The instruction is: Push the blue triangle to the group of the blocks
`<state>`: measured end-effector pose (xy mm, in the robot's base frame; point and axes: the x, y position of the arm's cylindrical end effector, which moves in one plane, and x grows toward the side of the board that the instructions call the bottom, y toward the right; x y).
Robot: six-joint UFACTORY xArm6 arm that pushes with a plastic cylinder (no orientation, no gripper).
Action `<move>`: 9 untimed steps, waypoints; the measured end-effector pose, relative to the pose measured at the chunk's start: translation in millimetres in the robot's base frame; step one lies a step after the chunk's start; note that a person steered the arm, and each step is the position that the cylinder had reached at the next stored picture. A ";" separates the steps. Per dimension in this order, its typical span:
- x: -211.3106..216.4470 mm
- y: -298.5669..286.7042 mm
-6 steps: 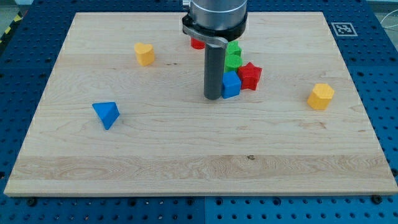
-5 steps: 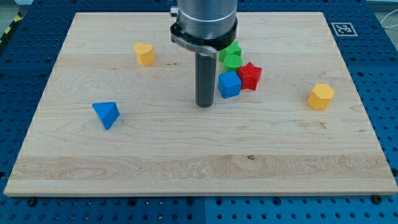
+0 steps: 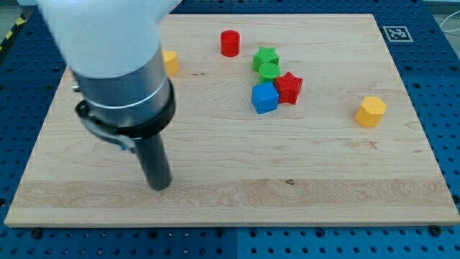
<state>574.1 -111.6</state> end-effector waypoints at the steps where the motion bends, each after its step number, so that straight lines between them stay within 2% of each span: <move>1: 0.6 -20.3; 4: -15.3 -78.7; 5: -38.2 -91.0; 7: -77.8 -83.8; 9: -75.2 -61.8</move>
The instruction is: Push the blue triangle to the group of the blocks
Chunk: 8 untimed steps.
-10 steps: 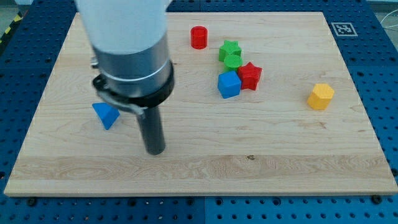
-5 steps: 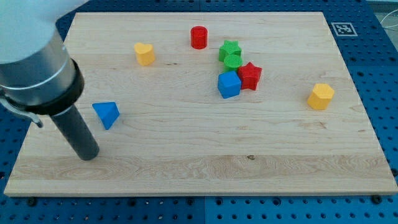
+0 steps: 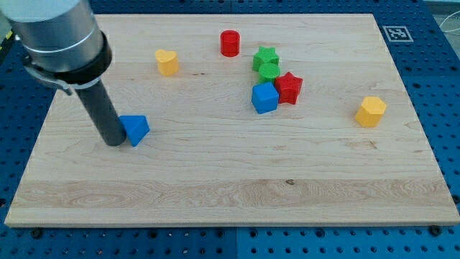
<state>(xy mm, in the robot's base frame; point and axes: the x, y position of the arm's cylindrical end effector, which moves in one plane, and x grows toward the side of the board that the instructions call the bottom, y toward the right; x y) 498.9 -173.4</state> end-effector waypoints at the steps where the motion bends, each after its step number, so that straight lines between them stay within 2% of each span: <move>1: -6.6 19.0; 8: -75.9 135.0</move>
<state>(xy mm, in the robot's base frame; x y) 423.0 -38.4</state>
